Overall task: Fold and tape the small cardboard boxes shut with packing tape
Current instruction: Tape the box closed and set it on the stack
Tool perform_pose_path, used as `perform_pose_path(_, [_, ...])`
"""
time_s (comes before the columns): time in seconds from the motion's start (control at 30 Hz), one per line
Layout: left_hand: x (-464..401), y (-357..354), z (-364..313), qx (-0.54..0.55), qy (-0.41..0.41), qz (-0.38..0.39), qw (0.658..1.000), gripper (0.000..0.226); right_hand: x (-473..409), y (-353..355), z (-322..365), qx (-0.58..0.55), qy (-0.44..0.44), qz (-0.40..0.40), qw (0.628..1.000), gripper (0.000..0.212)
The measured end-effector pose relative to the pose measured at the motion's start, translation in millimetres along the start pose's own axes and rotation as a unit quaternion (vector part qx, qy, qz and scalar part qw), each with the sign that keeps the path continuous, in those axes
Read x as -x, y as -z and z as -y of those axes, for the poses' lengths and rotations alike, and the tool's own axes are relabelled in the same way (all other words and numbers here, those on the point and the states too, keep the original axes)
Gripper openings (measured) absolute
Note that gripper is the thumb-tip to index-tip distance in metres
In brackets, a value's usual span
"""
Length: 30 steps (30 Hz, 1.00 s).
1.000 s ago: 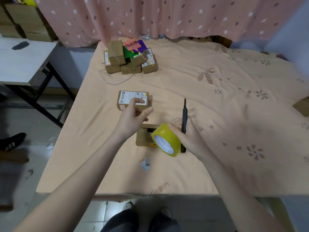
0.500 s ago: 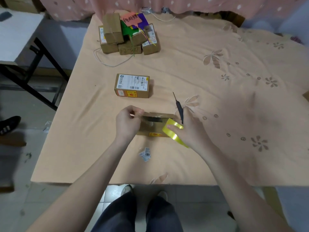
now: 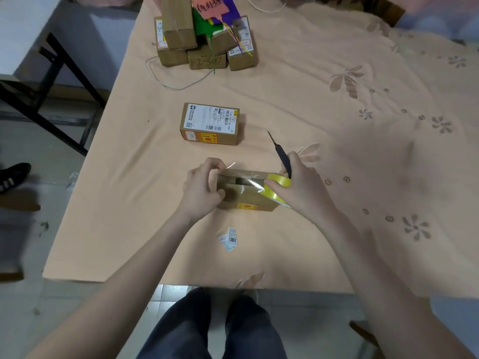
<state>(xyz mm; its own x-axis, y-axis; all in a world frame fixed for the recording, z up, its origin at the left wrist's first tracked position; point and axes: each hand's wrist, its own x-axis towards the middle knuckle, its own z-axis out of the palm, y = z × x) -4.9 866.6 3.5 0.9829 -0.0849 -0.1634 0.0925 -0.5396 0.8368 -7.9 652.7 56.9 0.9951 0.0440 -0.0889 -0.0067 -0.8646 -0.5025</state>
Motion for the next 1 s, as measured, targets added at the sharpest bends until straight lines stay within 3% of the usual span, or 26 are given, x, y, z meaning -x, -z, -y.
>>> perform_pose_path(0.33, [-11.0, -27.7, 25.7, -0.144, 0.014, -0.025, 0.989, 0.043, -13.2, -6.3, 8.3, 0.043, 0.022, 0.051, 0.998, 0.043])
perform_pose_path(0.5, [-10.2, -29.1, 30.3, -0.107, 0.031, -0.034, 0.993, 0.042, -24.7, -12.4, 5.4, 0.059, 0.03, 0.093, 0.993, 0.041])
perform_pose_path(0.67, [-7.4, -27.6, 21.6, -0.047, 0.074, -0.012, 0.996, 0.043, -29.5, -20.6, 4.3, 0.057, 0.052, 0.077, 0.994, 0.042])
perform_pose_path(0.73, [-4.6, -23.0, 19.6, 0.059, 0.124, -0.013, 0.99, 0.032, -30.1, -23.7, 6.8, 0.067, 0.067, 0.069, 0.993, 0.042])
perform_pose_path(0.83, [-0.6, -16.3, 22.2, 0.248, 0.17, -0.073, 0.951, 0.01, -33.1, -26.4, 10.9, 0.103, 0.087, 0.069, 0.988, 0.042])
perform_pose_path(1.0, [-6.3, -18.5, 41.7, 0.201, 0.202, -0.129, 0.95, 0.025, -40.1, -31.1, 20.4, 0.16, 0.093, 0.087, 0.979, 0.036])
